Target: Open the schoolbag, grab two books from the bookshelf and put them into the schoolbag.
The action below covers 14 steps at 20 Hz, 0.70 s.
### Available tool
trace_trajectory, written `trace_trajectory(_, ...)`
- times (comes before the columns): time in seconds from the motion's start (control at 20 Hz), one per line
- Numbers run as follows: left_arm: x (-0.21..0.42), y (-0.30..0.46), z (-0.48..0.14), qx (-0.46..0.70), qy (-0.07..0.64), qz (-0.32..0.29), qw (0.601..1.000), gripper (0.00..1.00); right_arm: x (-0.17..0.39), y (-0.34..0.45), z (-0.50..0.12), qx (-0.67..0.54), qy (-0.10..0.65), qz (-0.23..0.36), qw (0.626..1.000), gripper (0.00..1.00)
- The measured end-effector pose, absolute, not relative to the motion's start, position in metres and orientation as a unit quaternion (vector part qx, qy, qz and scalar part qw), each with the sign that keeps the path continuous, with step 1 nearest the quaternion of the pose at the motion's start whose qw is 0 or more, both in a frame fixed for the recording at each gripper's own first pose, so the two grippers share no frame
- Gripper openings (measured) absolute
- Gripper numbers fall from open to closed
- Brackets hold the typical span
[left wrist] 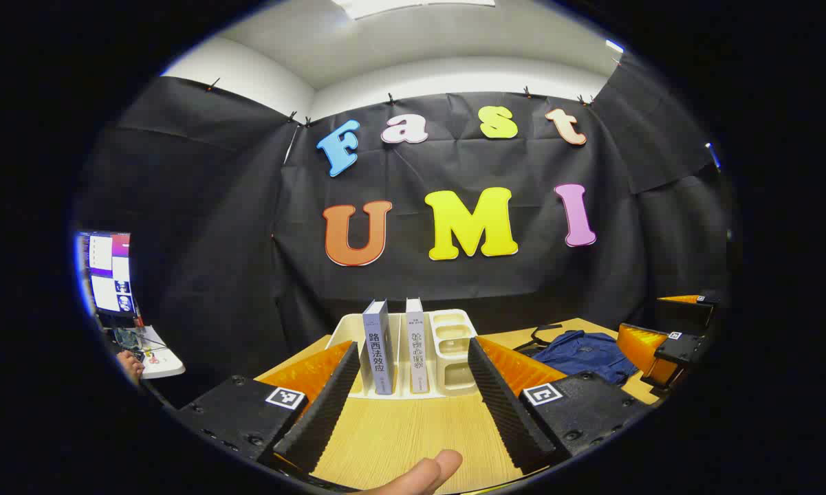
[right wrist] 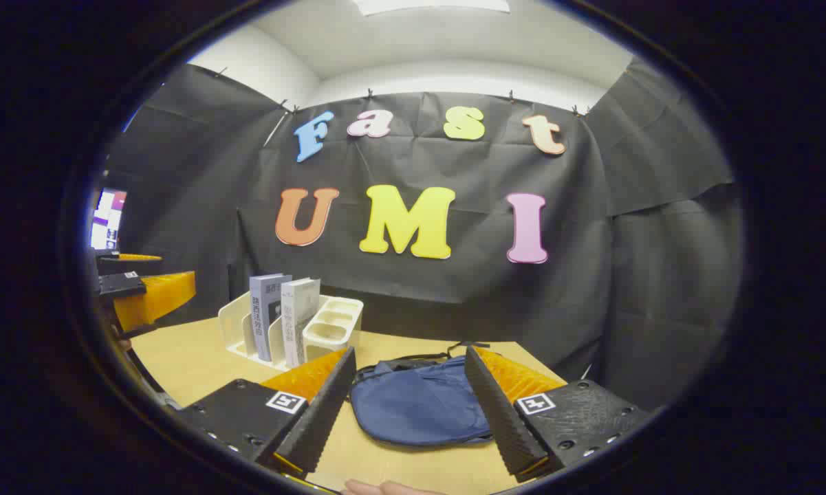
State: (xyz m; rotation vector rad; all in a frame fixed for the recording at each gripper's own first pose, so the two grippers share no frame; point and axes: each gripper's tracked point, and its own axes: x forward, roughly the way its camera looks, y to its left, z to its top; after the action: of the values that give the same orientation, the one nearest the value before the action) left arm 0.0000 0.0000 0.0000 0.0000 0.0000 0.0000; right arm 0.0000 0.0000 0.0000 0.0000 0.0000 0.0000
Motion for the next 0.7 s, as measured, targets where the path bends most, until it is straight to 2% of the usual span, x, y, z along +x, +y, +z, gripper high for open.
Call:
trace_trajectory(0.35,0.004,0.000,-0.001,-0.025,0.002,-0.026,0.999,0.99,0.010,0.008,-0.013,-0.014,0.022,0.000,1.000,0.95)
trace_trajectory(0.55,0.007,0.009,-0.003,-0.025,0.003,-0.018,1.000,0.99,0.024,0.012,-0.029,-0.012,0.050,0.003,0.999,0.98)
trace_trajectory(0.7,0.009,0.011,-0.005,-0.024,0.005,-0.020,1.000,0.99,0.031,0.016,-0.036,-0.015,0.061,0.005,0.998,0.95)
